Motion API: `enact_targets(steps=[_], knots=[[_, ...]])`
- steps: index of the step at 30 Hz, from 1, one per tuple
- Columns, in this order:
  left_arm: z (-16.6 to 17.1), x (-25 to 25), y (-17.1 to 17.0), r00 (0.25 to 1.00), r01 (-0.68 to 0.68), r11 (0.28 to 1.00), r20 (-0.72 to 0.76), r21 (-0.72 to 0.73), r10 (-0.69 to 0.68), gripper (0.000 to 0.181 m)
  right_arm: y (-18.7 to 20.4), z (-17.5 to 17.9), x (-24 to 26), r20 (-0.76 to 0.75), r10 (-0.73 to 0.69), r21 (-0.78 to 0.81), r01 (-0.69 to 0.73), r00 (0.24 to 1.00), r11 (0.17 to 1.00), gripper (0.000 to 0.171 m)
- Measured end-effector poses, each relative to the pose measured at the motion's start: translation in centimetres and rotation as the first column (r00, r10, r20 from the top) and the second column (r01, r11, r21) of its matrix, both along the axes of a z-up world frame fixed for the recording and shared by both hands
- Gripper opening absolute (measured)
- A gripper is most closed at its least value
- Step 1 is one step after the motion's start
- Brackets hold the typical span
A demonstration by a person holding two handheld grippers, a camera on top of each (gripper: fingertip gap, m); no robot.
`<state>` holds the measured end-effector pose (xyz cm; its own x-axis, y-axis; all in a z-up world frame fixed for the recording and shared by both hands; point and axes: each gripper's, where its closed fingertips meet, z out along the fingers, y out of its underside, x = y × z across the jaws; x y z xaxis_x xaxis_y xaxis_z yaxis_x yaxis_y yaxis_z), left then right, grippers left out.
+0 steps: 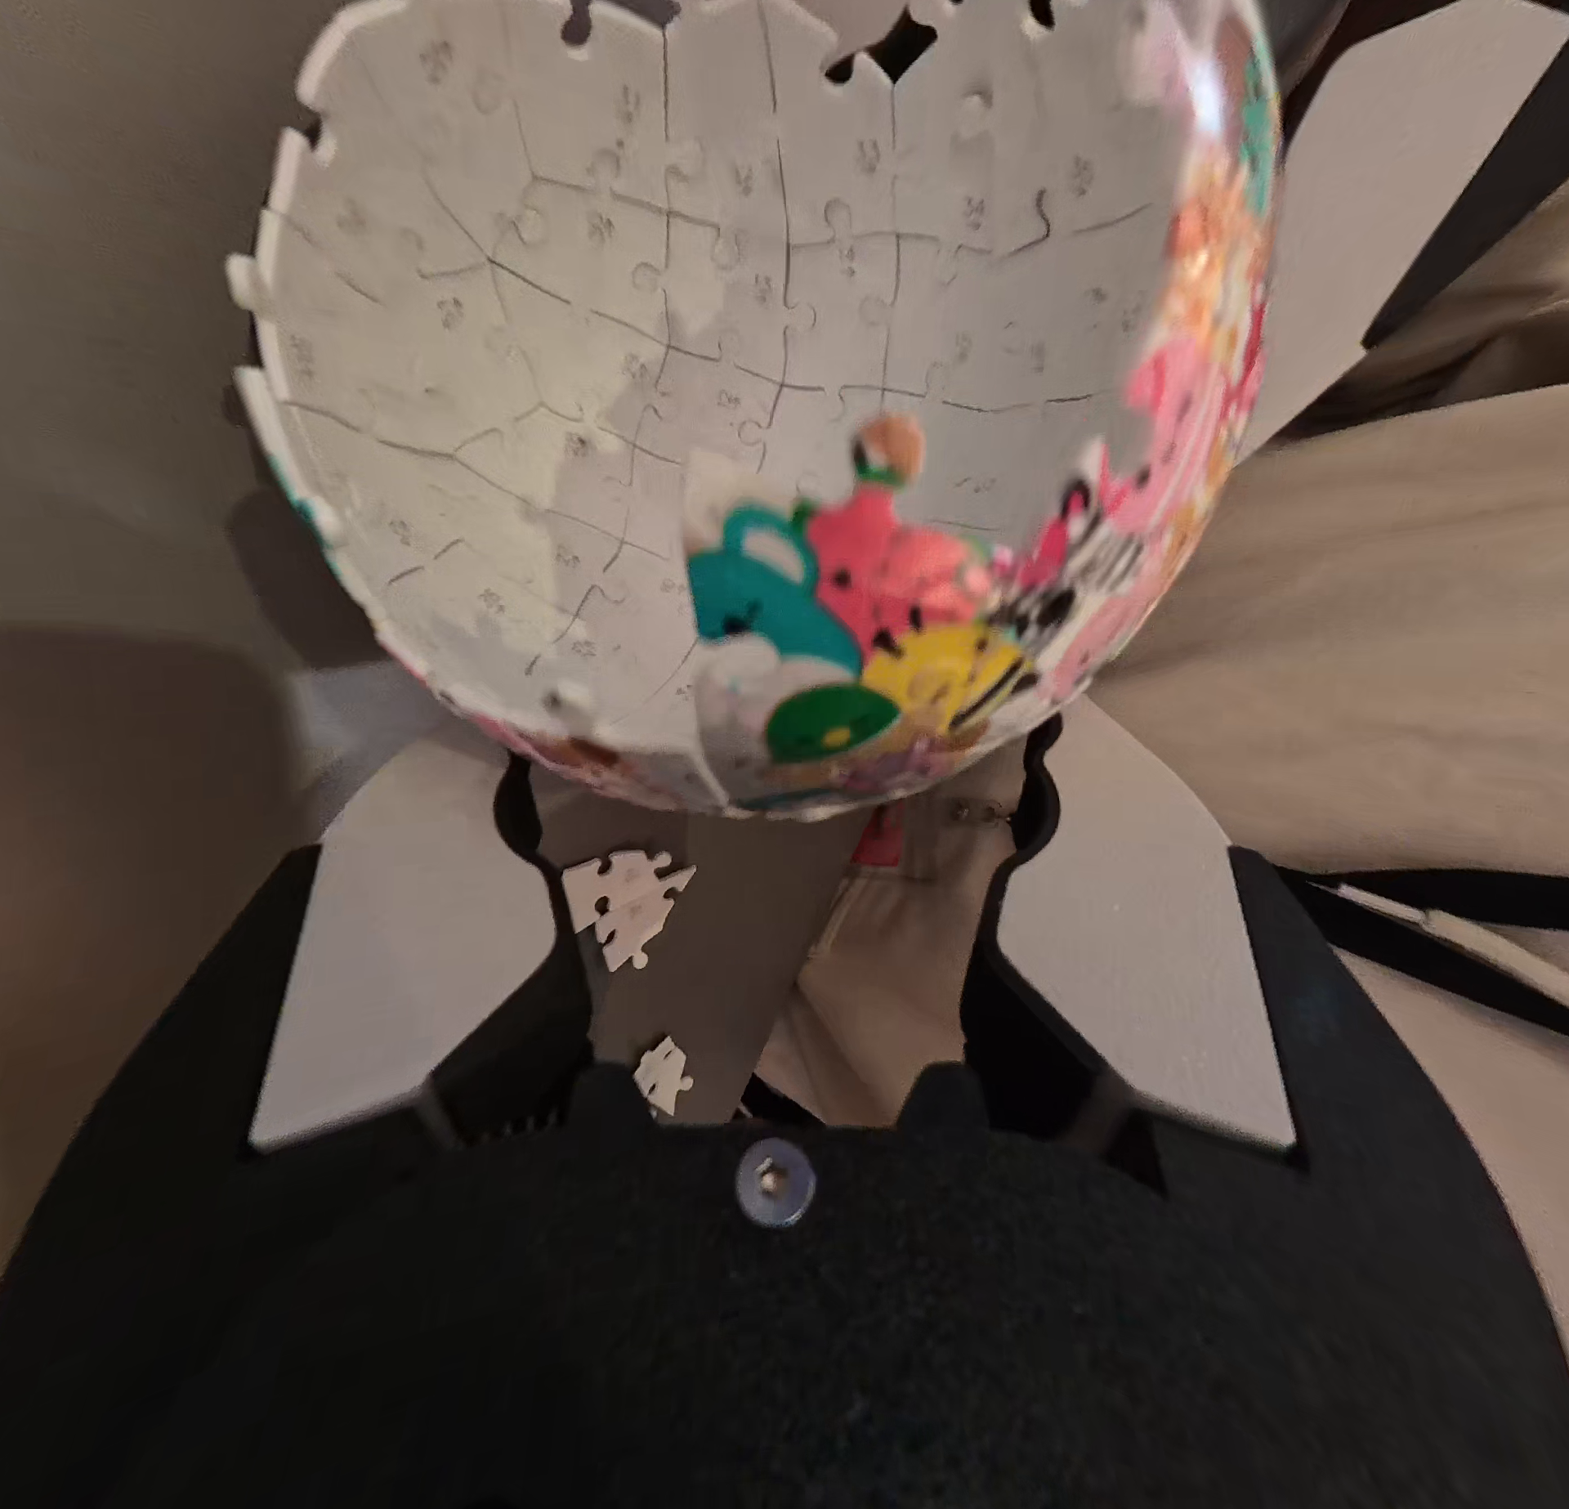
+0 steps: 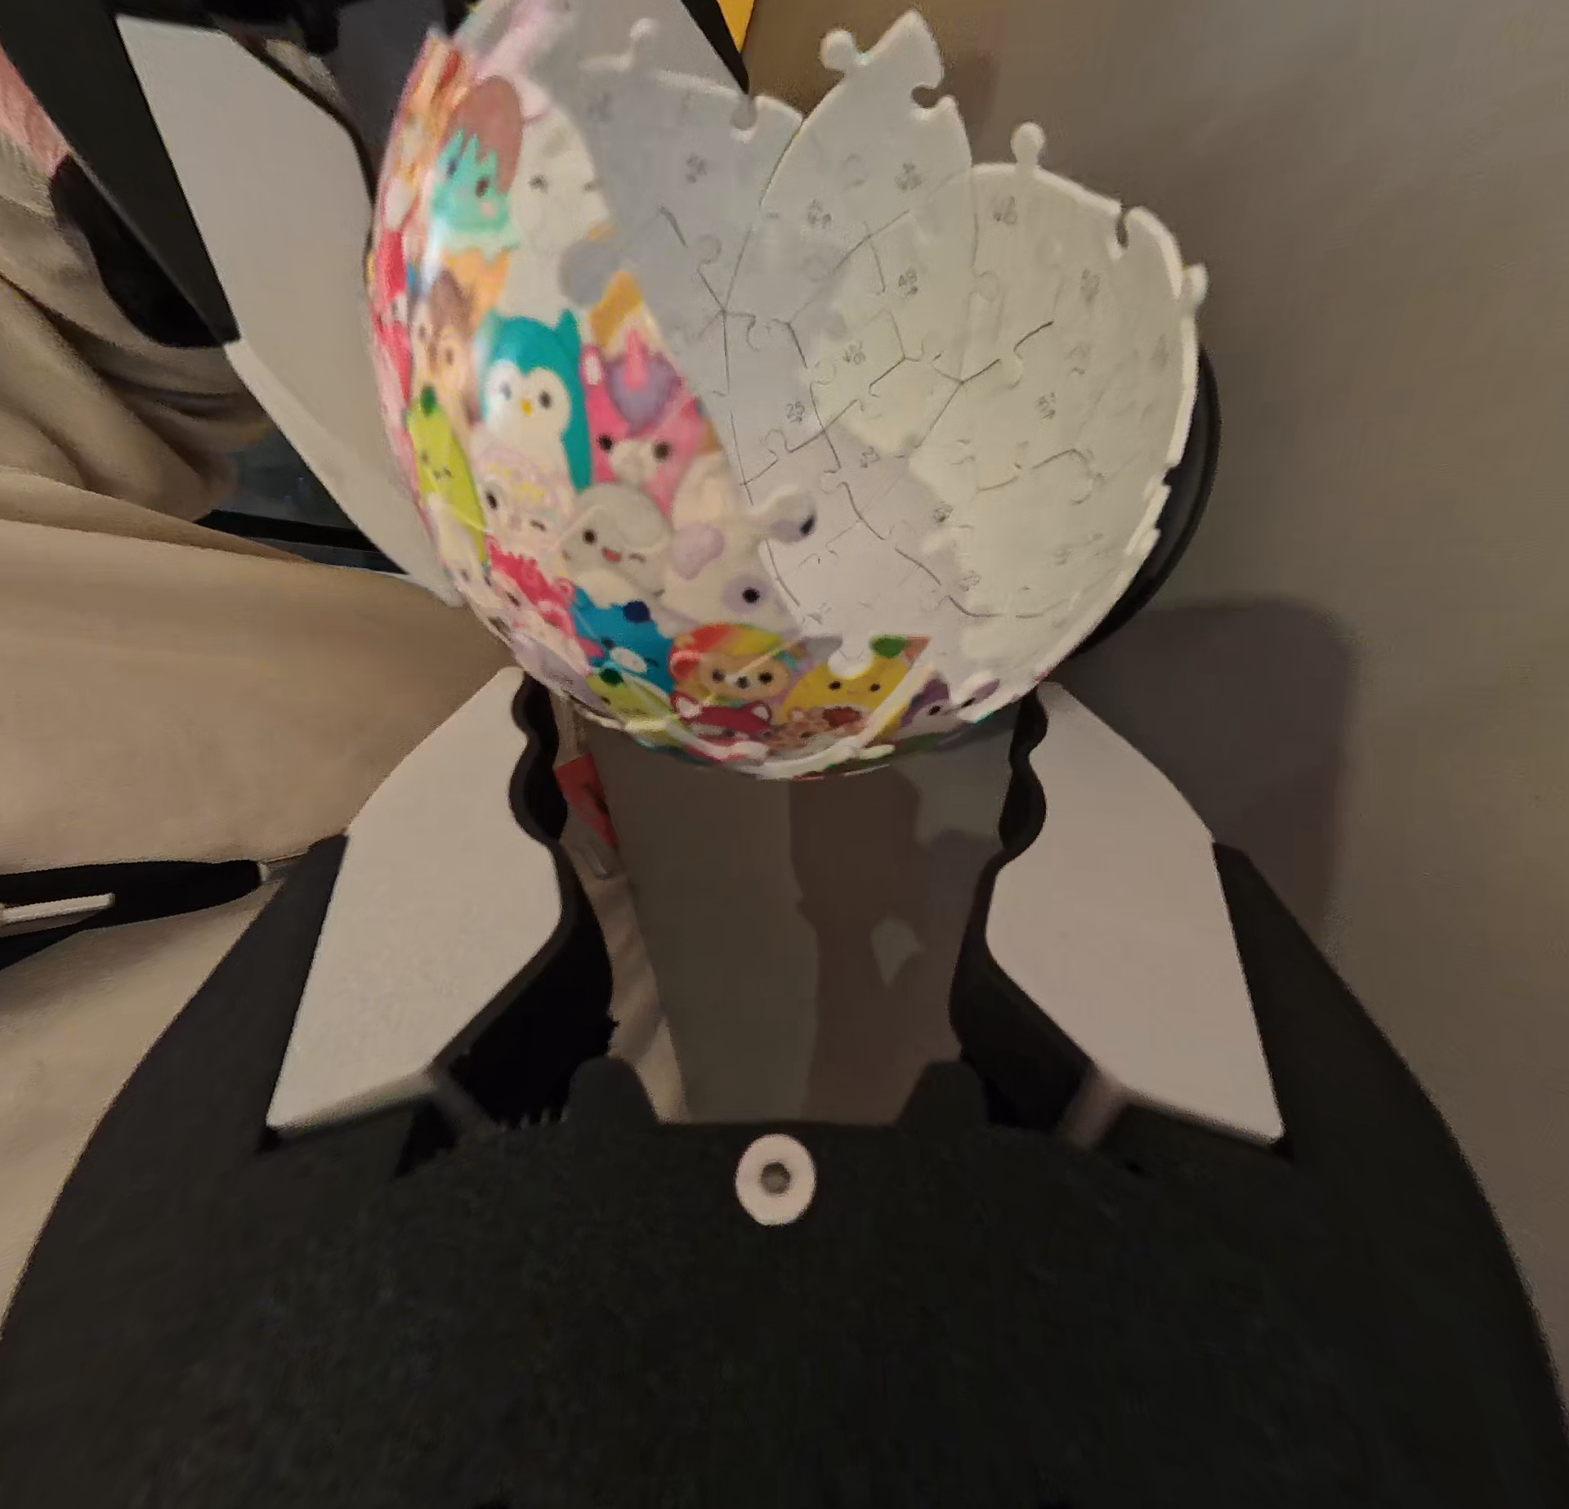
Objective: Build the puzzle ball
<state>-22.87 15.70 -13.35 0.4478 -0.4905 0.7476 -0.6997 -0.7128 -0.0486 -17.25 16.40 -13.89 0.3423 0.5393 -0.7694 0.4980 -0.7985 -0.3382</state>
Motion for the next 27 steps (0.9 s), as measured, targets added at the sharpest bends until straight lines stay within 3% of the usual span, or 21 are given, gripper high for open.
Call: enact_targets(steps=[14,21,27], knots=[[-0.5,0.1,-1.0,0.994,-0.094,0.957,-0.022,0.275,0.104,0.113,-0.6,0.1,-0.3,0.092,0.078,0.289,-0.101,0.993,0.952,0.101],[-0.5,0.8,0.1,0.98,-0.19,0.844,0.051,0.501,0.19,0.113,1.2,0.4,-0.1,0.113,0.08,0.6,-0.132,0.99,0.789,0.102],[-1.1,0.4,1.5,0.97,-0.212,0.688,0.063,0.694,0.234,0.115,2.8,-0.2,-0.7,0.088,0.105,0.766,-0.135,0.991,0.629,0.103]])
